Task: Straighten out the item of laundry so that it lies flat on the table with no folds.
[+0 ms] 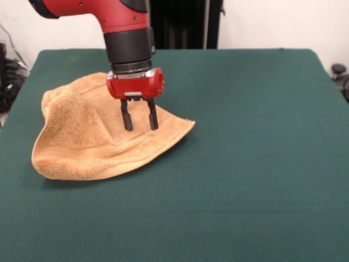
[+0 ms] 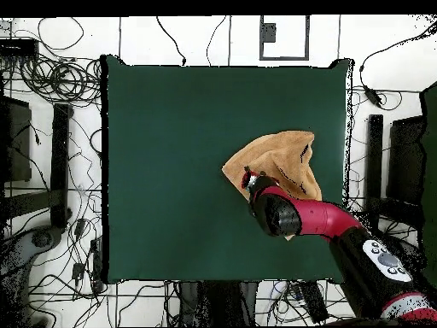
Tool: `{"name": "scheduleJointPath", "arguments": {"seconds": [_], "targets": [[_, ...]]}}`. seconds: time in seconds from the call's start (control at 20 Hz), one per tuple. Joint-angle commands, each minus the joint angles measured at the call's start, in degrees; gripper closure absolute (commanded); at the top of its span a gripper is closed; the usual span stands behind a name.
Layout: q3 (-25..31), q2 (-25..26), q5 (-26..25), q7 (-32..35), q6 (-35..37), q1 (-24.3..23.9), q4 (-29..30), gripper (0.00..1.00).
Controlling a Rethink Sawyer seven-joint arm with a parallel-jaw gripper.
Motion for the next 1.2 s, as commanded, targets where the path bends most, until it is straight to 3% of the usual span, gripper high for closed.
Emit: {"name": "scheduleJointPath", "arguments": {"seconds": [0.05,0.55,1.2], "targets": [[16.0,6.6,-2.6,-6.2,6.7,-14.7,3.4,0.00],[17.3,10.9,-1.1,-2.9,8.6,-16.1,3.9,0.00],[19.3,15.7,1.1,-4.2,14.0,-17.6,2.4,0.00]]}}
